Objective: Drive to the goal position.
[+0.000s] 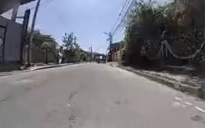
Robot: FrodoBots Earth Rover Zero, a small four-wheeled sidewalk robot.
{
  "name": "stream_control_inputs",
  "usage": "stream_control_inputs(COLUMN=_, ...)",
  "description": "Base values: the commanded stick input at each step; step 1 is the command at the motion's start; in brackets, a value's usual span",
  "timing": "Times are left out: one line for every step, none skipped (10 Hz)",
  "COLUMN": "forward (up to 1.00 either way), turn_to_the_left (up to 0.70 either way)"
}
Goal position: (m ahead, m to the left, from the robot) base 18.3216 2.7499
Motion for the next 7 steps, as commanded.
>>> stream_control_inputs(forward=1.0, turn_to_the_left=0.01)
stream_control_inputs(forward=1.0, turn_to_the_left=0.01)
stream_control_inputs(forward=1.0, turn_to_the_left=0.01)
stream_control_inputs(forward=1.0, turn_to_the_left=0.01)
stream_control_inputs(forward=1.0, turn_to_the_left=0.01)
stream_control_inputs(forward=1.0, turn_to_the_left=0.01)
stream_control_inputs(forward=1.0, turn_to_the_left=0.01)
